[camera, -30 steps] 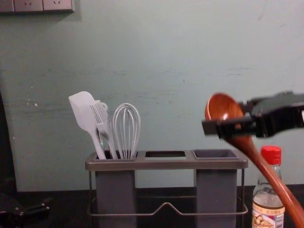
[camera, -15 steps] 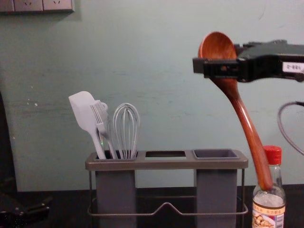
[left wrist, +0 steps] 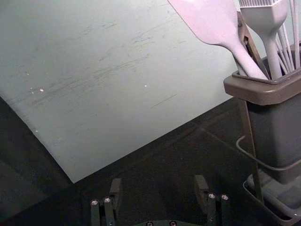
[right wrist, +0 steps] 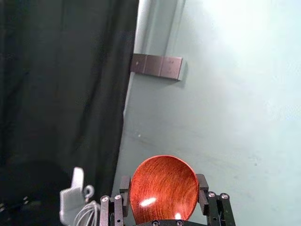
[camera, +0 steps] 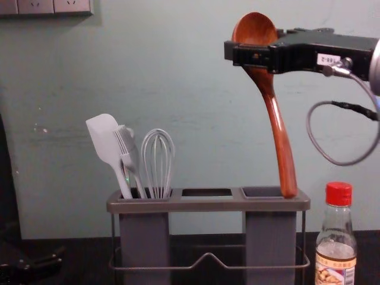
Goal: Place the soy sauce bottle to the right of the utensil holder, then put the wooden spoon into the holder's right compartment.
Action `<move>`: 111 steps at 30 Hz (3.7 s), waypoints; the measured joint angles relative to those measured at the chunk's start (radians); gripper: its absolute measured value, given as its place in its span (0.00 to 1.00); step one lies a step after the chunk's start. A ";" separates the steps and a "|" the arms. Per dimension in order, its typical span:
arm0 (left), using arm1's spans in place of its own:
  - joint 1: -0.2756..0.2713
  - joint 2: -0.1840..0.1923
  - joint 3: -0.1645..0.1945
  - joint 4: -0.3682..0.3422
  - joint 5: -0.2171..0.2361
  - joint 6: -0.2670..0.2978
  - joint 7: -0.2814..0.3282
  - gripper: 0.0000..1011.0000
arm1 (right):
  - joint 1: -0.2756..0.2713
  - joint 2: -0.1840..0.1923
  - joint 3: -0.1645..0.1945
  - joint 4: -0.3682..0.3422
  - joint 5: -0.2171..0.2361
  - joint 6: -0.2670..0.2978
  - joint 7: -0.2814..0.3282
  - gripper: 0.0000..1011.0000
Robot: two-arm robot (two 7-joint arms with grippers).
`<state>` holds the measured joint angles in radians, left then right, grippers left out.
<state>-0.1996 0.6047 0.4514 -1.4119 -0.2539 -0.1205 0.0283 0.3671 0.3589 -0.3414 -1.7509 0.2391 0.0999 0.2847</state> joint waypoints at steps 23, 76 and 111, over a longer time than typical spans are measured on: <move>0.000 0.000 0.000 0.000 0.000 0.000 0.000 0.99 | 0.157 -0.134 0.004 0.236 -0.085 0.006 -0.025 0.83; 0.000 0.000 0.000 0.000 0.000 0.000 0.000 0.99 | 0.036 -0.137 0.005 0.315 -0.177 -0.073 0.006 0.83; 0.000 0.000 0.000 0.000 0.000 0.000 0.000 0.99 | 0.003 -0.131 0.012 0.299 -0.174 -0.079 0.008 0.99</move>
<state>-0.1995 0.6047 0.4514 -1.4120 -0.2538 -0.1205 0.0283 0.3704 0.2281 -0.3298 -1.4515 0.0651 0.0205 0.2931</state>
